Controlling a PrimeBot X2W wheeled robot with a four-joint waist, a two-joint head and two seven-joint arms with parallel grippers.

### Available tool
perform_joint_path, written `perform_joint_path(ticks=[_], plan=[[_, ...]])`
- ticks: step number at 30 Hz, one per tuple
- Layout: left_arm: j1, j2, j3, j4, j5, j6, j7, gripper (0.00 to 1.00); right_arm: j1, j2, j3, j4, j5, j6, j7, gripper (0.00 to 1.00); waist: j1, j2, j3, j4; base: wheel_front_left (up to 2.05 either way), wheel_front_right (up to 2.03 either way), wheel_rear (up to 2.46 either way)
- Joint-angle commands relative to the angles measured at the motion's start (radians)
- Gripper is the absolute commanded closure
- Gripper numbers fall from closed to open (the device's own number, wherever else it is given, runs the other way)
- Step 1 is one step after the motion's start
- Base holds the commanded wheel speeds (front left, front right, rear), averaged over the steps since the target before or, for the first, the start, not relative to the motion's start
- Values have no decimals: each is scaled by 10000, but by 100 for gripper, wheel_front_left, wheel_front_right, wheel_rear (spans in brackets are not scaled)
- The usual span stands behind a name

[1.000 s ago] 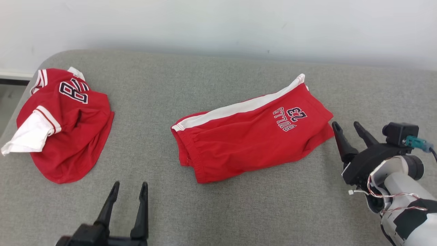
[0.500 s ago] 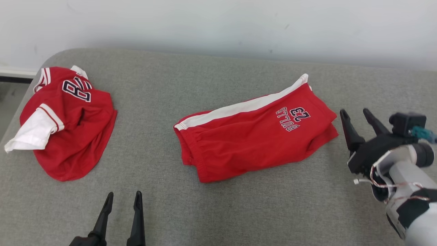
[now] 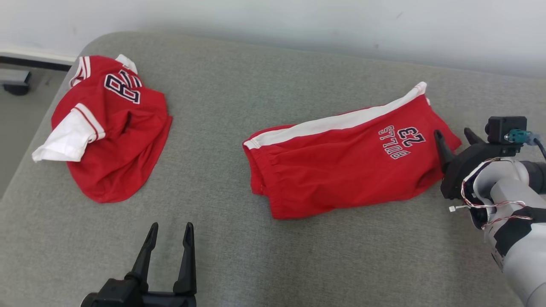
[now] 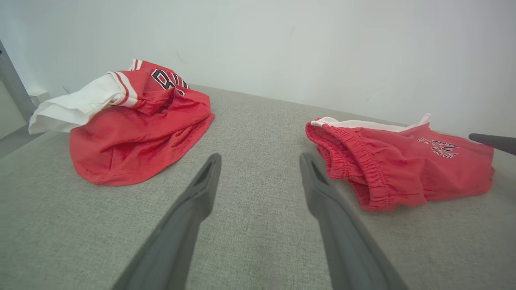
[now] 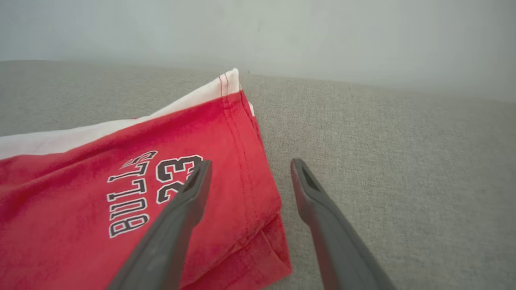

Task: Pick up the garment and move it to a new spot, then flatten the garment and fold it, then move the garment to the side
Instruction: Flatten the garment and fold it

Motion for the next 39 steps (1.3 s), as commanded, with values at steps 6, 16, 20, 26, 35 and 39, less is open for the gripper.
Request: perform_joint_path(ticks=[6, 16, 20, 26, 35, 39], plan=[[-173, -13, -125, -5, -151, 102, -15, 0, -56, 173, 26, 732, 83, -23, 306, 0, -1, 0, 281, 336, 0, 0, 0], [-221, -12, -60, 20, -176, 139, -15, 0, 329, 281, 247, 1161, 180, -25, 712, 0, -1, 0, 276, 260, 0, 0, 0], [-186, -12, -41, 58, -155, 127, -15, 0, 491, 266, 297, 1242, 226, -25, 843, 75, -1, 0, 203, 192, 0, 0, 0], [-19, -12, 25, 178, -112, 116, -15, 0, 661, 309, 227, 1078, 546, -25, 466, 100, -1, 0, -42, 53, 0, 0, 0], [473, -11, 279, 293, 134, -28, -15, 0, 1824, 135, 355, 25, 1246, -25, -435, 100, -1, 0, -857, -457, 0, 0, 0], [752, -11, 441, 305, 257, -142, -15, 0, 2995, -246, 399, -953, 1954, -25, -748, 100, -1, 0, -1239, -893, 0, 0, 0]])
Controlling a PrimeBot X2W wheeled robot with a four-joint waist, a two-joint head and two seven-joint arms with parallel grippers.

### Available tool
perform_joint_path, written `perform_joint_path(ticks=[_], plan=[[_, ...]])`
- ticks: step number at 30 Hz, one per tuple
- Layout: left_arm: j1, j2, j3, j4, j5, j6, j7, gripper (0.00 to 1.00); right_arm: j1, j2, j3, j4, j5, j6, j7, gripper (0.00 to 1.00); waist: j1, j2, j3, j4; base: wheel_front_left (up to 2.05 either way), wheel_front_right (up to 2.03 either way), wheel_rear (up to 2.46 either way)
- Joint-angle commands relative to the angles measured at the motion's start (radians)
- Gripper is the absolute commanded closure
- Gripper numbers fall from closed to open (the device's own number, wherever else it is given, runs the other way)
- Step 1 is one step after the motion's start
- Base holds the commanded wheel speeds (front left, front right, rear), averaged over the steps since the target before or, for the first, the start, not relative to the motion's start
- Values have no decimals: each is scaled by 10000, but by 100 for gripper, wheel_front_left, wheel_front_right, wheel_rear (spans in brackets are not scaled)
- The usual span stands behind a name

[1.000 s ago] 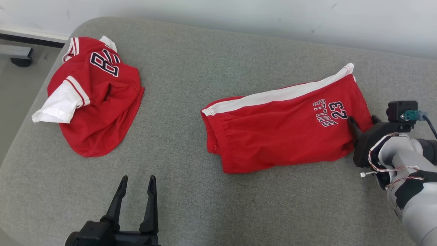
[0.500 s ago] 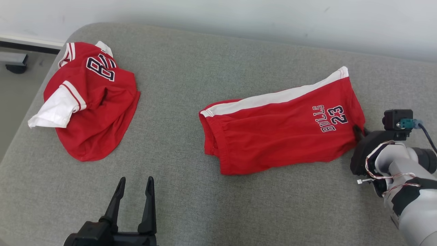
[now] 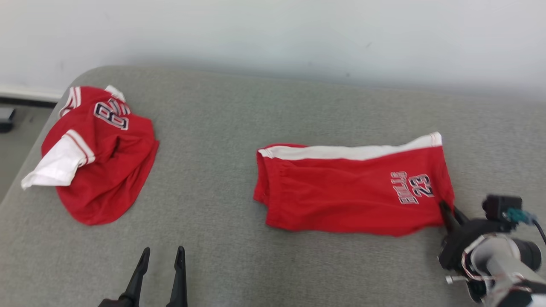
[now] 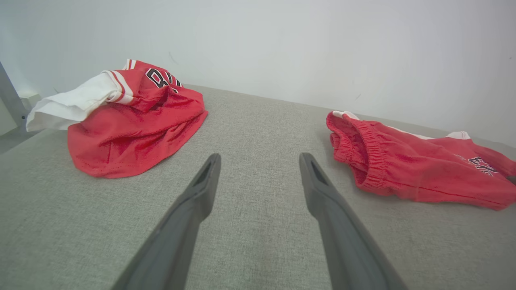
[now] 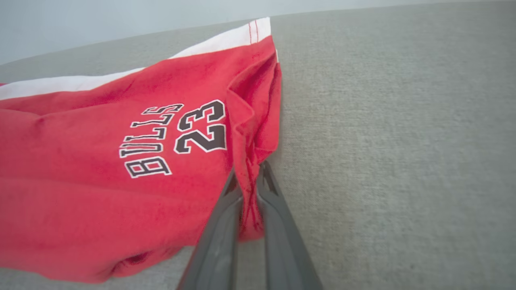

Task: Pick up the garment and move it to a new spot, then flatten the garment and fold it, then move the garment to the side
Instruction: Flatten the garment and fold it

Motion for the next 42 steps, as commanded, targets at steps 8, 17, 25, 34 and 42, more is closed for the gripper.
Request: perform_joint_path(ticks=[8, 17, 25, 34, 42], plan=[[230, -9, 136, -15, 97, -136, -17, 0, 1285, -539, 39, -1044, 609, -27, -16, 100, 0, 0, -410, -1023, 0, 0, 0], [47, -6, 82, 83, 103, -187, -17, 0, 532, -1009, 44, -1225, -107, -25, 157, 0, 0, 0, -471, -1228, 0, 0, 0], [41, -6, 31, 130, 3, -175, -17, 0, -470, -790, 56, -458, -598, -25, 1136, 0, 0, 0, -421, -990, 0, 0, 0], [-230, -8, 52, 201, 146, -147, -17, 0, -834, -366, 63, 973, -502, -27, 1826, 0, 0, 0, -259, -618, 0, 0, 0], [-304, -6, 98, 241, 161, -175, -17, 0, -752, -69, 67, 1587, -241, -25, 2156, 0, 0, 0, -157, -502, 0, 0, 0]])
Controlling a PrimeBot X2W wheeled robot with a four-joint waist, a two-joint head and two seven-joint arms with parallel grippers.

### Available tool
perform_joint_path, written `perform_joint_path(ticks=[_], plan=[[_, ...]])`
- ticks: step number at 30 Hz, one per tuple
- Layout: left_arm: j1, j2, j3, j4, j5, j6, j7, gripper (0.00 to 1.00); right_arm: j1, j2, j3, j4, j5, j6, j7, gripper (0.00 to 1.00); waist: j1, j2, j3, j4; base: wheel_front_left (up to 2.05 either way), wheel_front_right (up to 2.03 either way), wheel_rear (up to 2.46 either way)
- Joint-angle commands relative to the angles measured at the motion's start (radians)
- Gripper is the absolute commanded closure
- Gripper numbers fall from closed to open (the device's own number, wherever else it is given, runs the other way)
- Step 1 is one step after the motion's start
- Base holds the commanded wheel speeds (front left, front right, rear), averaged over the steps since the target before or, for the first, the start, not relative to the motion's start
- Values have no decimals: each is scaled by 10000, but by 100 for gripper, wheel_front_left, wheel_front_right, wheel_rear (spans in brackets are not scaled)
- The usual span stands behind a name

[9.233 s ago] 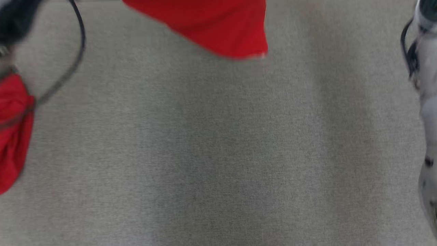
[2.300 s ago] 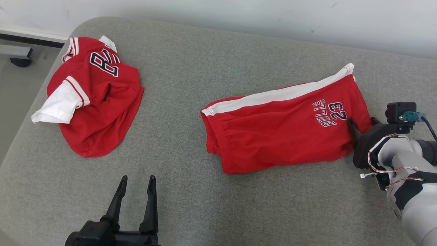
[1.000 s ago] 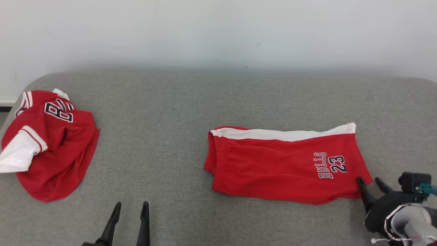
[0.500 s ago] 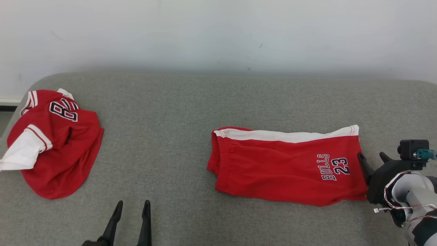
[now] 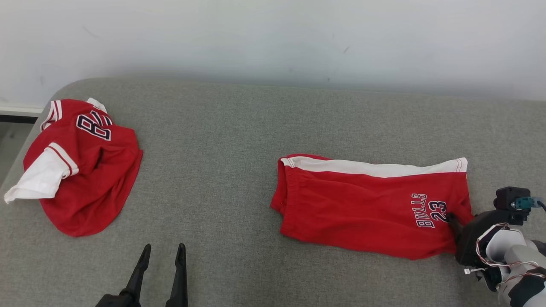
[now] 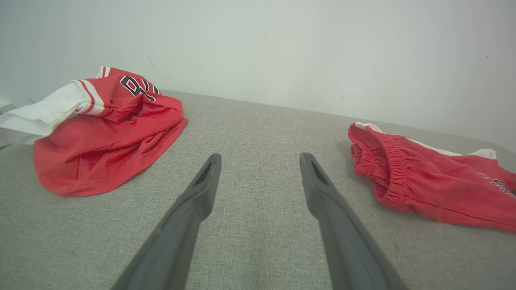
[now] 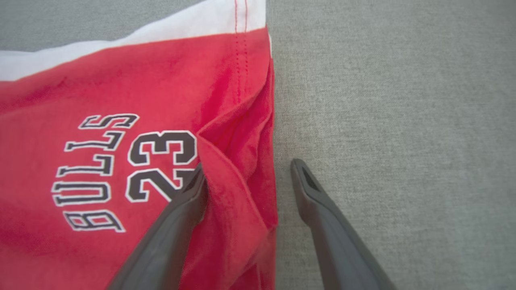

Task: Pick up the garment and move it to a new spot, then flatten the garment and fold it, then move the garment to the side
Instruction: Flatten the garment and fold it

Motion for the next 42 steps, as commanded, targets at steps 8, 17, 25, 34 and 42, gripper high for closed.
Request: perform_joint_path(ticks=[8, 17, 25, 34, 42], plan=[[-90, -4, 46, 100, 0, 46, -15, 0, 129, -91, 13, 152, 401, -23, -36, 100, 1, 0, -75, 44, 0, 0, 0], [187, -4, 125, 84, -26, 66, -15, 0, 151, -876, 12, 242, 443, -25, -575, 100, 1, 0, -372, -215, 0, 0, 0], [328, -4, 210, 78, -26, 65, -15, 0, 231, -913, -273, -890, 1237, -25, -916, 100, 1, 0, -534, -584, 0, 0, 0], [539, -6, 268, 65, 80, -17, -15, 0, 717, -531, -173, -3849, 2552, -23, -354, 100, 1, 0, -782, -925, 0, 0, 0], [408, -6, 102, 144, 99, -78, -15, 0, 948, 83, 6, -5300, 3101, -22, 54, 100, 1, 0, -911, -820, 0, 0, 0]])
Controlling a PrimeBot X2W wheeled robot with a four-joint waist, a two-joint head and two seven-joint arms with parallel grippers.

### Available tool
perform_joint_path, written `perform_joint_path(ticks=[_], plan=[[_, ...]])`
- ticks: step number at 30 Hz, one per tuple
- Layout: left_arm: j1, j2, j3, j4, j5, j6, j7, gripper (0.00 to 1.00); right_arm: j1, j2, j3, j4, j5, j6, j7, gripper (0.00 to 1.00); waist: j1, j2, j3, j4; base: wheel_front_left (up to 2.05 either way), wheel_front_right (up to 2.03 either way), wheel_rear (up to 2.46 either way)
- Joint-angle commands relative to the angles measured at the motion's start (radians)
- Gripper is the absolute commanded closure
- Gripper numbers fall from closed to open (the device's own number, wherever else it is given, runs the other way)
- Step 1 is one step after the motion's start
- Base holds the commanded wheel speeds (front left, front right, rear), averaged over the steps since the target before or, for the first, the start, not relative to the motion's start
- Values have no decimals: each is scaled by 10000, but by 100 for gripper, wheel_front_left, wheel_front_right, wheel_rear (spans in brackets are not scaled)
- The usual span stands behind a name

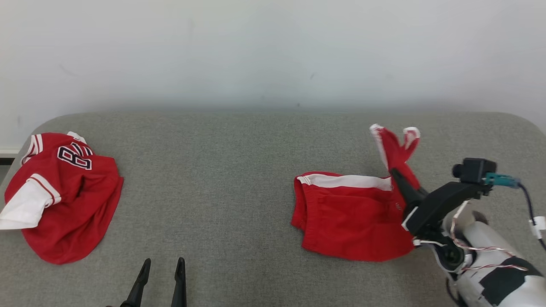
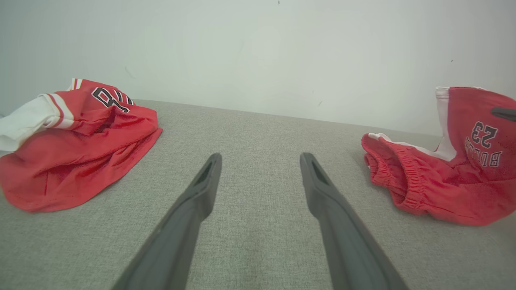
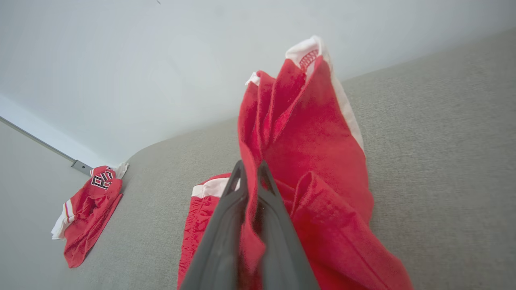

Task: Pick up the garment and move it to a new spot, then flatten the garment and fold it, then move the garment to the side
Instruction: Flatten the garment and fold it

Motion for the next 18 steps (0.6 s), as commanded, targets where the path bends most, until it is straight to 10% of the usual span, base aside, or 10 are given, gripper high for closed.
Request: perform_joint_path(ticks=[1, 18], plan=[[-22, -6, -28, 16, 61, -67, -15, 0, 119, 140, 51, -58, 28, -20, 61, 100, -1, 0, -19, 60, 0, 0, 0], [-453, -3, -590, 232, -153, 1, -15, 0, -397, 2226, 564, 1921, -853, -20, -403, 100, -1, 0, 291, 1127, 0, 0, 0]])
